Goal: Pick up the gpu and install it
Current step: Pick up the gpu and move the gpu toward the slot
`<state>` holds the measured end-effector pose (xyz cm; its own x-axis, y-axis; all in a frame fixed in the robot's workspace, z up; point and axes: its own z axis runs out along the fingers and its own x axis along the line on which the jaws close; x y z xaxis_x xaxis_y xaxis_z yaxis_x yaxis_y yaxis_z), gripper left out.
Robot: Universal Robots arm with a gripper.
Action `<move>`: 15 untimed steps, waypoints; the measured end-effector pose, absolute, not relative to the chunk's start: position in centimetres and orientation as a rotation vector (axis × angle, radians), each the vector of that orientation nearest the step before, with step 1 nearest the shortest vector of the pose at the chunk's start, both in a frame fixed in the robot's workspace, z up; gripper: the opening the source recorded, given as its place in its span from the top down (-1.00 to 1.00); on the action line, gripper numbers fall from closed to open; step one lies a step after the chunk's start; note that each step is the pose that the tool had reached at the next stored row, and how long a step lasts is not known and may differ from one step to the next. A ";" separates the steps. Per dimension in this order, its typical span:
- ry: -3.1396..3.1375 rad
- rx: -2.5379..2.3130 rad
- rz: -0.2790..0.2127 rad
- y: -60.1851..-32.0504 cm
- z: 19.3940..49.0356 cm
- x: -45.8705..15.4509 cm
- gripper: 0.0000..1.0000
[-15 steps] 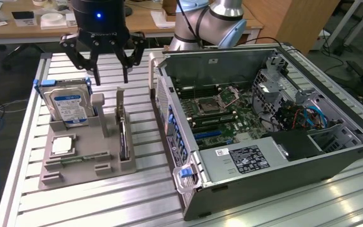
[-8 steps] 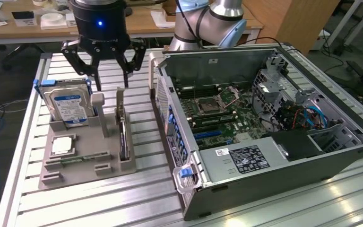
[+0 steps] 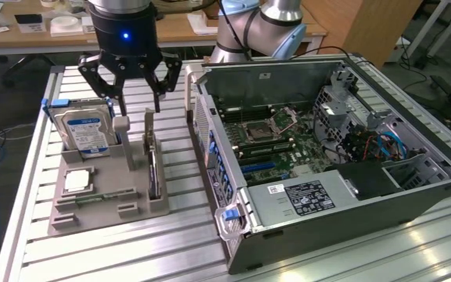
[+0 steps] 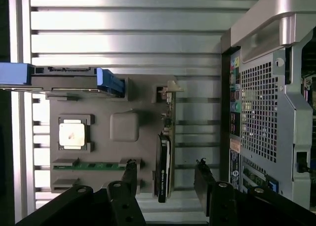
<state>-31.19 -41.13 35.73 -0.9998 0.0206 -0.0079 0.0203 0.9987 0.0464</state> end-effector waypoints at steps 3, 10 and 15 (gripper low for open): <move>3.132 0.028 0.073 -41.2 35.0 -31.2 -0.18; 3.133 0.013 0.073 -41.9 34.5 -31.2 -0.18; 3.133 -0.005 0.073 -42.3 34.1 -31.2 -0.18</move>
<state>-31.19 -42.32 34.13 -1.0000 -0.0030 -0.0080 -0.0033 0.9989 0.0466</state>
